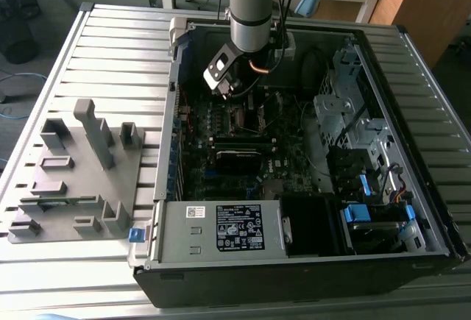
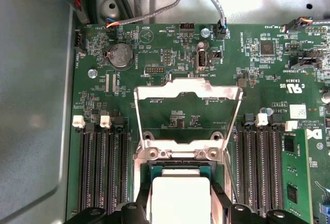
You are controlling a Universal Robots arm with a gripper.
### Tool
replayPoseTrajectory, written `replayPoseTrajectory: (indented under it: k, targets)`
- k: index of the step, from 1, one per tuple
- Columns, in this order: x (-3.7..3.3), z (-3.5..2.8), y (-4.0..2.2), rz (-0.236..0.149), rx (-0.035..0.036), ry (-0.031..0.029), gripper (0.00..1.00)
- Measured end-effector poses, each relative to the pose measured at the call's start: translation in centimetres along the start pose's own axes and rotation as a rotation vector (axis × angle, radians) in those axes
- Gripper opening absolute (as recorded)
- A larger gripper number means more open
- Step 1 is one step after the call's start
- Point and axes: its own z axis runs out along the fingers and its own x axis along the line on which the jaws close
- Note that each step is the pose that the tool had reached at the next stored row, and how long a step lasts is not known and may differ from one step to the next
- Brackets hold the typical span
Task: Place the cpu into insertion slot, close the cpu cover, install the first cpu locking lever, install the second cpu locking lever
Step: 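Place the cpu into insertion slot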
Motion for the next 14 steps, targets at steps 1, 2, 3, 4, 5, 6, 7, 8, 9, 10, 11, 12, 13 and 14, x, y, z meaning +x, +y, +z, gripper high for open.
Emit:
replayPoseTrajectory:
  k: [1,2,3,4,5,6,7,8,9,10,11,12,13,14]
  targets:
    - [-0.04,-0.01,0.0,0.0,0.0001,-0.0001,0.54]
    - [-0.07,-0.01,0.0,0.0,0.0002,-0.0002,0.54]
    - [-0.09,0.0,0.0,0.0,0.0001,0.0,0.54]
    - [-0.1,0.0,0.0,0.0,0.0,-0.0001,0.54]
    - [-0.1,0.0,0.01,0.0,0.0,-0.0001,0.54]
    - [-0.1,0.0,0.01,0.0,0.0,0.0,0.54]
    - [-0.11,0.0,0.01,0.0,0.0,0.0,0.54]
    - [-0.11,0.0,0.02,0.0,0.0,-0.0001,0.54]
    - [-0.11,0.0,0.04,0.0,0.0,0.0,0.54]
    - [-0.11,0.01,0.06,0.0,0.0,0.0,0.54]
    - [-0.11,0.01,0.07,0.0,0.0,0.0,0.54]
    - [-0.11,0.01,0.09,0.0,0.0,-0.0001,0.54]
    - [-0.11,0.01,0.1,0.0,0.0,0.0,0.54]
    - [-0.11,0.01,0.1,0.0,0.0,-0.0001,0.54]
